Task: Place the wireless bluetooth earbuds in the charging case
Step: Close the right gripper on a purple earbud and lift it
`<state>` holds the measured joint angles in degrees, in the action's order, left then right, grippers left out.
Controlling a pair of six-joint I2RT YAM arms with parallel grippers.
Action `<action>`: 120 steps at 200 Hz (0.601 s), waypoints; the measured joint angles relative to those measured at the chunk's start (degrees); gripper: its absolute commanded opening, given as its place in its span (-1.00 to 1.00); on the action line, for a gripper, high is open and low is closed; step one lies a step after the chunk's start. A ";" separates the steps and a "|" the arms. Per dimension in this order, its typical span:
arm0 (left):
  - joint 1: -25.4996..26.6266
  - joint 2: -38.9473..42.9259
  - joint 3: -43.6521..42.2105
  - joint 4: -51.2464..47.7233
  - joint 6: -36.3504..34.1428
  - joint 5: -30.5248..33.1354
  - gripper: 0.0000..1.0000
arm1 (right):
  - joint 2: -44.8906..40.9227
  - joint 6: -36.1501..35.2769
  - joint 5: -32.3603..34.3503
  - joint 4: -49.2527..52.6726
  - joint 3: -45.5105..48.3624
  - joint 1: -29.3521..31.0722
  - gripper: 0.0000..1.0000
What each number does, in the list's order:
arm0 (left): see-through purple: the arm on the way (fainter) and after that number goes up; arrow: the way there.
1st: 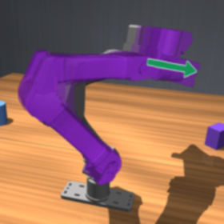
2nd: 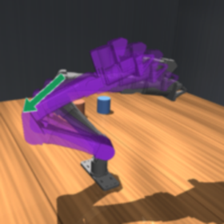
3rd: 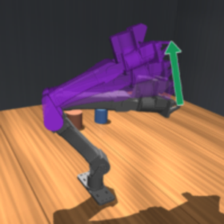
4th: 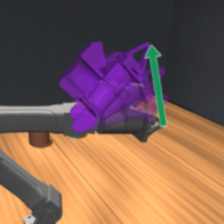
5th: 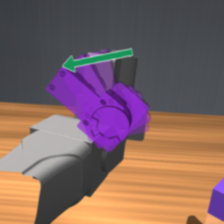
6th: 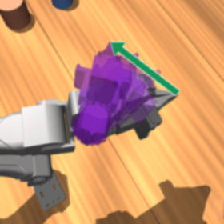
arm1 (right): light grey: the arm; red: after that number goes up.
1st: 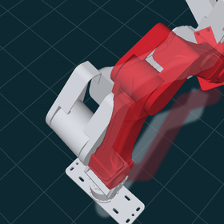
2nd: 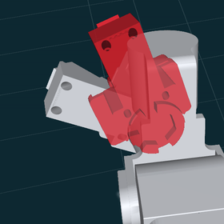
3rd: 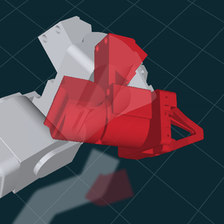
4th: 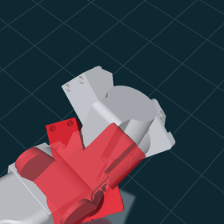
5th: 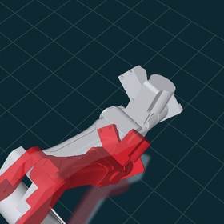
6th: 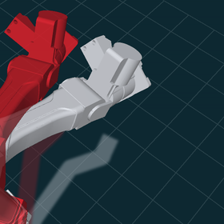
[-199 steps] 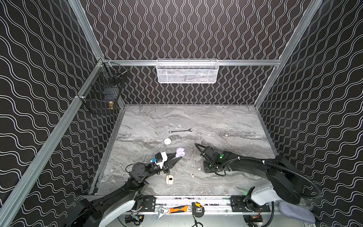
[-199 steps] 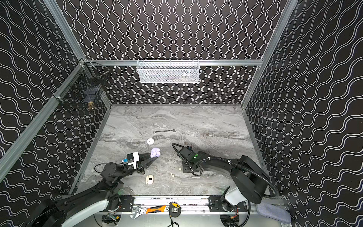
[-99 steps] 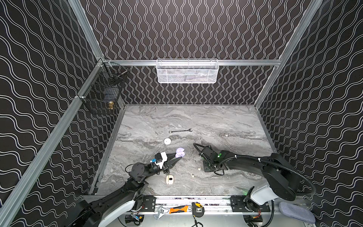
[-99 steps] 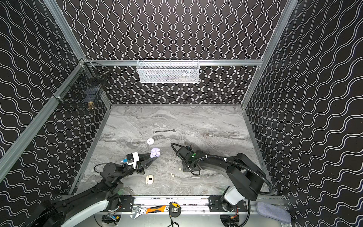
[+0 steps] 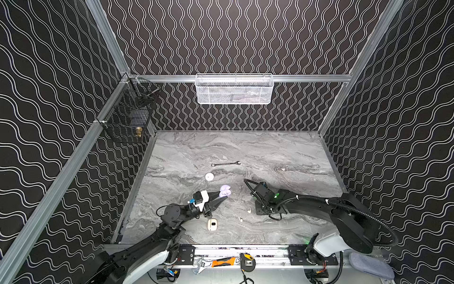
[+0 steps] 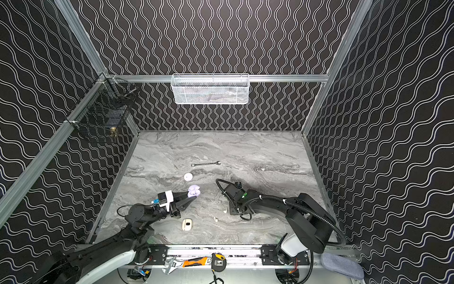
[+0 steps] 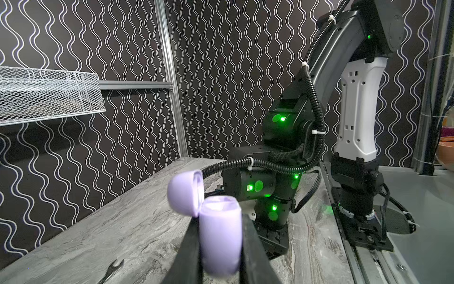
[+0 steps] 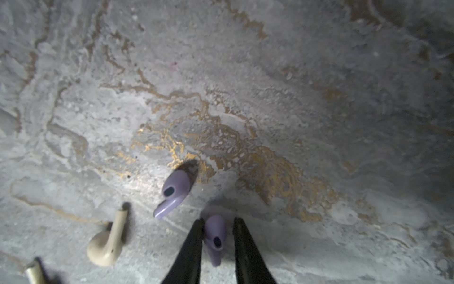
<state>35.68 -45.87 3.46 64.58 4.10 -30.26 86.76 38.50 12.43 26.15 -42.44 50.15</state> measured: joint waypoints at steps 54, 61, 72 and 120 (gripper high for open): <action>0.00 0.04 0.00 0.02 0.00 -0.02 -1.00 | -0.07 0.96 0.37 -1.03 0.42 -0.17 -0.57; 0.00 0.02 0.00 0.00 0.00 -0.02 -1.00 | -0.09 1.07 0.42 -1.22 0.52 -0.22 -0.58; 0.00 0.00 0.00 0.02 0.00 -0.04 -1.00 | -0.28 1.38 0.55 -1.81 0.81 -0.35 -0.59; 0.00 -1.60 -0.04 1.01 0.04 -0.24 -1.00 | -2.01 2.71 0.11 -3.82 2.64 -0.85 -0.77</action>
<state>35.68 -47.46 3.42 65.58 4.14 -30.50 84.75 41.21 12.53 22.33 -39.79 49.30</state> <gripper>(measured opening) 0.198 0.155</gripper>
